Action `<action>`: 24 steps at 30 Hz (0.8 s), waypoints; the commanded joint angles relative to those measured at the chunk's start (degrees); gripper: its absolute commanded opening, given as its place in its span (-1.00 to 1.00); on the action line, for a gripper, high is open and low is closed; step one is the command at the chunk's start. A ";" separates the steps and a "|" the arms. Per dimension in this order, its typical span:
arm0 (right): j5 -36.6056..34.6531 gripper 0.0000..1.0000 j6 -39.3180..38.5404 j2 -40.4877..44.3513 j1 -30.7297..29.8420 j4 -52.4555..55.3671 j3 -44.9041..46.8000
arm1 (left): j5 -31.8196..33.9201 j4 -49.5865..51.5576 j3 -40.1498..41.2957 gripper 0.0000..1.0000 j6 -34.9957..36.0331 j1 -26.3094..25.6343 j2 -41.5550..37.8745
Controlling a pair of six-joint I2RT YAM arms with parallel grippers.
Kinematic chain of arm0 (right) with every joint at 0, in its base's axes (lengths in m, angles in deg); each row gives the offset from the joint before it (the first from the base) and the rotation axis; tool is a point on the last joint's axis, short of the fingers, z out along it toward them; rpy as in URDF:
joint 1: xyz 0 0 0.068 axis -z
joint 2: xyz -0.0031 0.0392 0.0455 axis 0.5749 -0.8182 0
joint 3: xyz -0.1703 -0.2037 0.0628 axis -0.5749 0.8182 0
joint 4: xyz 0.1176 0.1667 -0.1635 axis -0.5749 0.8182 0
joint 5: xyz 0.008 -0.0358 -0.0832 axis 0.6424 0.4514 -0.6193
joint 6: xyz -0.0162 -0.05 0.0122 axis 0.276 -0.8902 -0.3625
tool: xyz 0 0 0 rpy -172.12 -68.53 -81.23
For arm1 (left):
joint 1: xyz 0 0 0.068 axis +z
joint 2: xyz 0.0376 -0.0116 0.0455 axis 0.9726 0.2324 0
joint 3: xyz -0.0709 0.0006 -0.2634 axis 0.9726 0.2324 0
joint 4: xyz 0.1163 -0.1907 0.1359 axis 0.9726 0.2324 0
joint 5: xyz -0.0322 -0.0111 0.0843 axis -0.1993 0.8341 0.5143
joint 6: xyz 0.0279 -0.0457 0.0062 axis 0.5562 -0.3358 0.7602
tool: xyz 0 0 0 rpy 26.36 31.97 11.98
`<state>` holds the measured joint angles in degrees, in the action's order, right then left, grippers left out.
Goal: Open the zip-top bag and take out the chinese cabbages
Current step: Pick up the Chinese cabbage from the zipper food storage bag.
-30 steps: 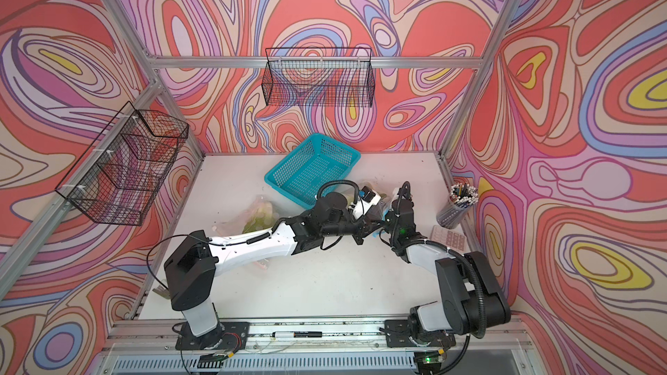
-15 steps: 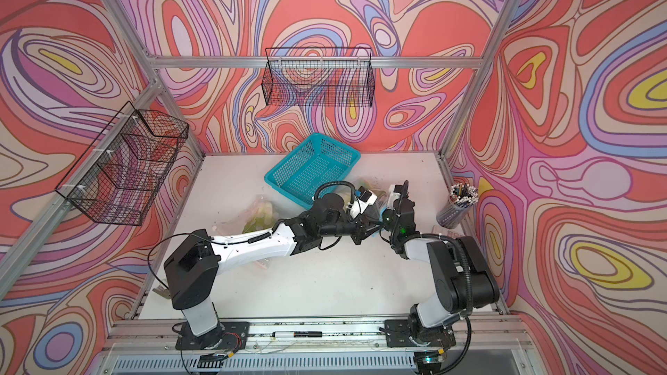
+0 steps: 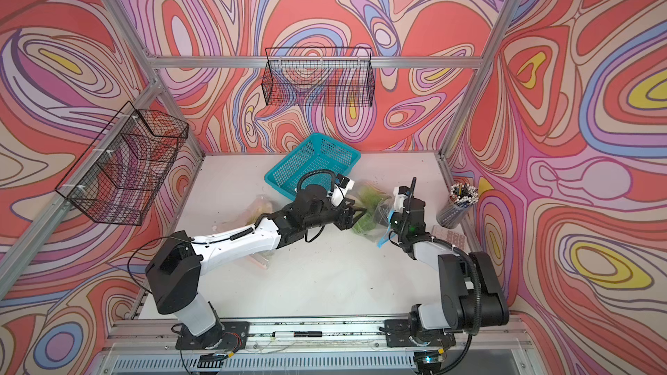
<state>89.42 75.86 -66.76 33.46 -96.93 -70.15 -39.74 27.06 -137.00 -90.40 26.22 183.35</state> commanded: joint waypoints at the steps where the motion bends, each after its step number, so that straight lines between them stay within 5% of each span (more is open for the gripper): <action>1: 5.00 -0.94 -6.06 2.92 1.73 8.27 -0.12 | 3.28 6.23 -0.76 0.25 2.24 1.64 -0.29; 10: 8.41 -0.93 -10.88 6.86 3.77 16.32 -0.42 | 4.18 18.33 -11.23 0.29 3.81 3.38 8.37; 24: 10.29 -0.97 -12.33 7.96 7.15 16.41 -0.17 | 2.46 23.59 -18.28 0.38 1.94 6.26 17.47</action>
<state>98.01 65.41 -59.72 39.87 -80.67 -70.19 -36.31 48.15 -153.61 -87.95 32.18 199.43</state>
